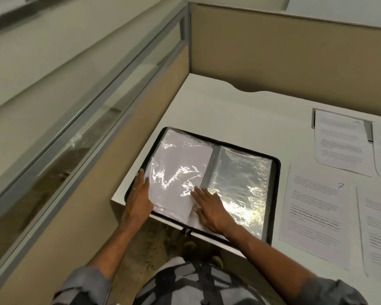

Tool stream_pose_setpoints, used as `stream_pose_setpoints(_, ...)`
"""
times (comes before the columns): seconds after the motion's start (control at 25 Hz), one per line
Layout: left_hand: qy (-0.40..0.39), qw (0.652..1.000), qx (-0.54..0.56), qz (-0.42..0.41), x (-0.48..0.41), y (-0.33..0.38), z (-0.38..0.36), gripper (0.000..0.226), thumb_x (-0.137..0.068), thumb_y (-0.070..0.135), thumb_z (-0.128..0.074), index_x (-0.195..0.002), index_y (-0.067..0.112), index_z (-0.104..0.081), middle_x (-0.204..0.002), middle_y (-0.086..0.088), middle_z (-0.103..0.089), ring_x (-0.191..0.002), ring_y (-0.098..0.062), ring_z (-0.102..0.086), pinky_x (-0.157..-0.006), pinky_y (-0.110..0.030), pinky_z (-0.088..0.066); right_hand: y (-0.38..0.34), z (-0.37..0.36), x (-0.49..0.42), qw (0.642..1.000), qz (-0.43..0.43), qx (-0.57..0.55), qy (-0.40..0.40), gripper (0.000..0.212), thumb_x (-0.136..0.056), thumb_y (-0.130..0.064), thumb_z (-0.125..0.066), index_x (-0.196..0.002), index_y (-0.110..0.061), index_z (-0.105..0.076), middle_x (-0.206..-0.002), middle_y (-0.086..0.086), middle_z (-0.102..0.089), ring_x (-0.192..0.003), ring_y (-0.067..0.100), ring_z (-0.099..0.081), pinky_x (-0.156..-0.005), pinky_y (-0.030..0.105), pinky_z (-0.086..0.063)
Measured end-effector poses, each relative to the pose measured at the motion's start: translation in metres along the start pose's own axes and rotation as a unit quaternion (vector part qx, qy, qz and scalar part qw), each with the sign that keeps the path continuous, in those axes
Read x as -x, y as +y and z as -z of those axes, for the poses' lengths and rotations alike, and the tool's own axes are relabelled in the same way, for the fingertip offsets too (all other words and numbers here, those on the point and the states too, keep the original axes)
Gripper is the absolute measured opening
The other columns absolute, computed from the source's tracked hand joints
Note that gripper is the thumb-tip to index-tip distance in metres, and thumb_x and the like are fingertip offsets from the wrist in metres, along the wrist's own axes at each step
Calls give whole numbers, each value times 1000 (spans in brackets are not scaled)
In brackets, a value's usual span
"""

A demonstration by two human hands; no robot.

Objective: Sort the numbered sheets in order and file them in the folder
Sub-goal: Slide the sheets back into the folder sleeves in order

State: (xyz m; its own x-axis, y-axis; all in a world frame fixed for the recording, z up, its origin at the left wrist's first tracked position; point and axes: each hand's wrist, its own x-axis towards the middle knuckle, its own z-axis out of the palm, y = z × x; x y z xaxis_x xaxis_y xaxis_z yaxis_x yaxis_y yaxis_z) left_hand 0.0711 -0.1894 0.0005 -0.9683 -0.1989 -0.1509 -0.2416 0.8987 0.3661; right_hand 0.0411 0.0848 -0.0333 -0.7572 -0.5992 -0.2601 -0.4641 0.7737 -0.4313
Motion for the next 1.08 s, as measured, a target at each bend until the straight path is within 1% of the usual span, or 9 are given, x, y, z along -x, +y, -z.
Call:
stream_pose_setpoints(0.08, -24, 998, -62, 16, -6, -14, -14, 72, -96, 13, -60, -158, 2, -26, -169, -15, 5, -158, -29, 4, -127, -43, -10, 11, 1, 18, 998, -58, -11, 23, 65, -104, -52, -15, -163, -24, -11, -171, -3, 0, -158, 21, 3, -126, 54, -9)
stream_pose_setpoints(0.16, -62, 996, -65, 14, -5, -19, -25, 68, -104, 35, -45, -159, 1, -22, -168, -17, 6, -157, -30, 6, -128, -47, -4, 22, 1, 34, 992, -116, -7, 47, 72, -101, -60, -5, -163, -24, -3, -170, -3, 8, -157, 19, 11, -127, 51, -2)
stream_pose_setpoints(0.28, -93, 994, -41, -43, -2, -9, -43, 70, -106, 45, -23, -161, 3, -11, -167, -10, 10, -156, -24, 11, -128, -46, 0, 33, 4, 53, 975, -194, -13, 107, 93, -86, -75, 18, -162, -24, 1, -166, -6, 14, -154, 17, 17, -127, 46, 4)
stream_pose_setpoints(0.44, -121, 984, -10, -132, -1, 39, -56, 67, -109, 45, -21, -162, 16, 6, -166, -2, 23, -154, -18, 21, -128, -41, 8, 40, 13, 76, 948, -255, -62, 182, 83, -95, -72, 0, -162, -25, -2, -169, -7, 9, -155, 12, 15, -128, 43, 3)
stream_pose_setpoints(0.6, -120, 968, -2, -222, -5, 105, -69, 72, -103, 56, -10, -162, 17, 4, -167, -1, 18, -154, -17, 20, -127, -40, 10, 54, 27, 97, 927, -290, -86, 221, 72, -103, -61, -20, -163, -25, -1, -170, -9, 9, -155, 9, 15, -128, 44, 3)
stream_pose_setpoints(0.76, -116, 949, 15, -294, -12, 179, -85, 72, -103, 59, -12, -163, 21, 1, -169, 2, 17, -155, -13, 20, -125, -37, 11, 93, 51, 127, 915, -320, -65, 235, 68, -105, -60, -21, -162, -33, 5, -168, -11, 15, -155, 11, 18, -126, 45, 9)
stream_pose_setpoints(0.88, -114, 937, 15, -330, -21, 240, -97, 71, -103, 58, -10, -163, 21, 3, -168, 2, 20, -153, -12, 25, -125, -37, 14, 138, 74, 152, 910, -331, -44, 247, 67, -106, -57, -28, -162, -35, 0, -168, -11, 13, -156, 15, 14, -124, 47, 7)
stream_pose_setpoints(0.96, -107, 934, 11, -342, -28, 282, -105, 75, -101, 60, -5, -163, 18, -2, -169, 1, 15, -155, -14, 21, -126, -39, 11, 173, 89, 165, 907, -334, -43, 252, 68, -105, -58, -29, -163, -34, -3, -169, -10, 10, -157, 16, 12, -124, 49, 4)
stream_pose_setpoints(1.08, -112, 936, 18, -332, -36, 343, -125, 83, -96, 64, -1, -163, 15, -3, -170, -1, 10, -155, -14, 17, -125, -36, 14, 231, 115, 183, 910, -328, -31, 254, 72, -101, -66, -19, -163, -31, -5, -170, -5, 7, -157, 19, 9, -125, 50, 0)
